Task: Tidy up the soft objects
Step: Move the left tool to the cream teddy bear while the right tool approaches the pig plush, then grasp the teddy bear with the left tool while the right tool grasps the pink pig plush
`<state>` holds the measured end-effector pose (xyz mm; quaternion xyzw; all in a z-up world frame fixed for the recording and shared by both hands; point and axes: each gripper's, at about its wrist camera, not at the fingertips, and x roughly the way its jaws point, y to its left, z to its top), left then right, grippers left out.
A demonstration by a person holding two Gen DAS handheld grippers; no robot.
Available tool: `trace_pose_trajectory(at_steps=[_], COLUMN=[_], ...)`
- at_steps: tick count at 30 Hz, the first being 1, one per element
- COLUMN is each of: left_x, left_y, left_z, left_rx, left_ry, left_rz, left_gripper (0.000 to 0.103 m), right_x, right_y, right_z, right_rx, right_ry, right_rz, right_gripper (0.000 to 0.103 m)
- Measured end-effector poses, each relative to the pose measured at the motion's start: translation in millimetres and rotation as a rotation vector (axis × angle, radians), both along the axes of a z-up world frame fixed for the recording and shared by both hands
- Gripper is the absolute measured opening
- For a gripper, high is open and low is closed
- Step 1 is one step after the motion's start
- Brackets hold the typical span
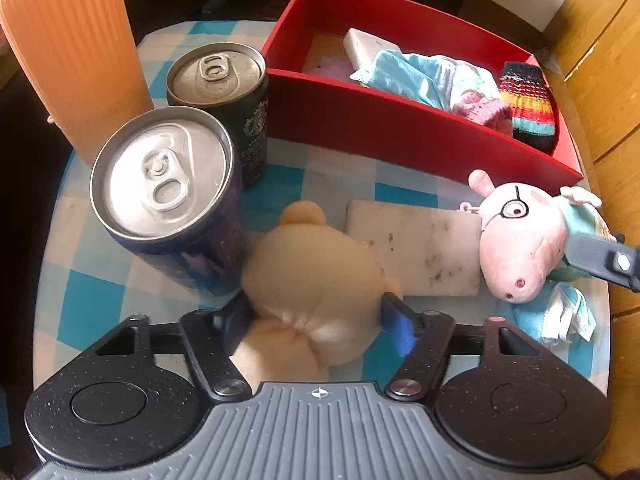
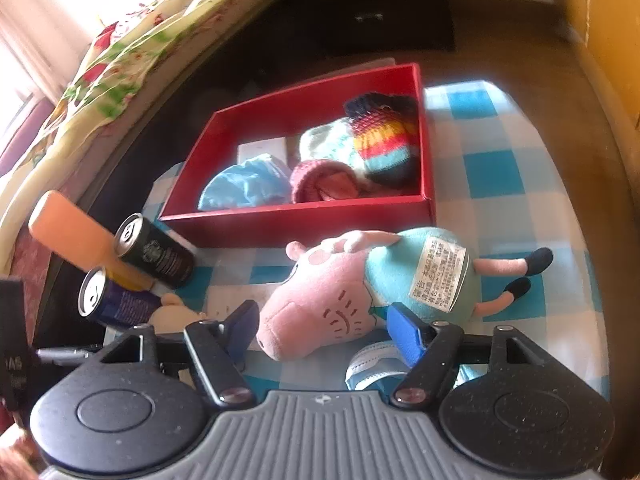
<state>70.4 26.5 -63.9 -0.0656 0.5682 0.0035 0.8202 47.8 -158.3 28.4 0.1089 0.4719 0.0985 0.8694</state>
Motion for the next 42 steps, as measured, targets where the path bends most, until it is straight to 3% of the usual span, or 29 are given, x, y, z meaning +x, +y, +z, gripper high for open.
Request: trace_pose_trajectory(at_steps=[12, 16, 20, 22, 24, 25, 31, 34, 37, 39, 42], left_x=[-40, -42, -37, -37, -39, -39, -40, -41, -40, -41, -42], left_y=[22, 37, 44, 41, 39, 38, 30, 28, 27, 26, 21], left_z=[15, 15, 9, 9, 10, 10, 6, 5, 5, 5, 6], left_rx=[-0.124, -0.149, -0.172, -0.174, -0.178, -0.179, -0.168, -0.166, -0.165, -0.166, -0.168], left_ry=[-0.010, -0.013, 0.006, 0.007, 0.005, 0.005, 0.012, 0.012, 0.013, 0.014, 0.012], left_rz=[-0.070, -0.055, -0.038, -0.046, -0.058, -0.060, -0.079, -0.088, -0.089, -0.093, -0.098], left_gripper=[0.058, 0.058, 0.059, 0.059, 0.059, 0.059, 0.060, 0.061, 0.061, 0.061, 0.061], right_x=[23, 24, 25, 29, 35, 38, 37, 32, 26, 22, 14], right_y=[-19, -25, -30, -35, -37, -37, -38, -39, -46, -52, -59], right_z=[-20, -12, -12, -25, -37, -40, -49, -50, -50, -50, -54], right_rx=[0.211, 0.171, 0.064, 0.091, 0.123, 0.141, 0.173, 0.178, 0.229, 0.264, 0.317], right_ry=[0.120, 0.142, 0.134, 0.148, 0.167, 0.167, 0.087, 0.054, 0.048, 0.064, 0.087], right_rz=[-0.132, -0.151, -0.186, -0.239, -0.268, -0.283, -0.320, -0.300, -0.288, -0.278, -0.259], right_gripper=[0.062, 0.062, 0.067, 0.070, 0.083, 0.085, 0.084, 0.079, 0.061, 0.021, 0.012])
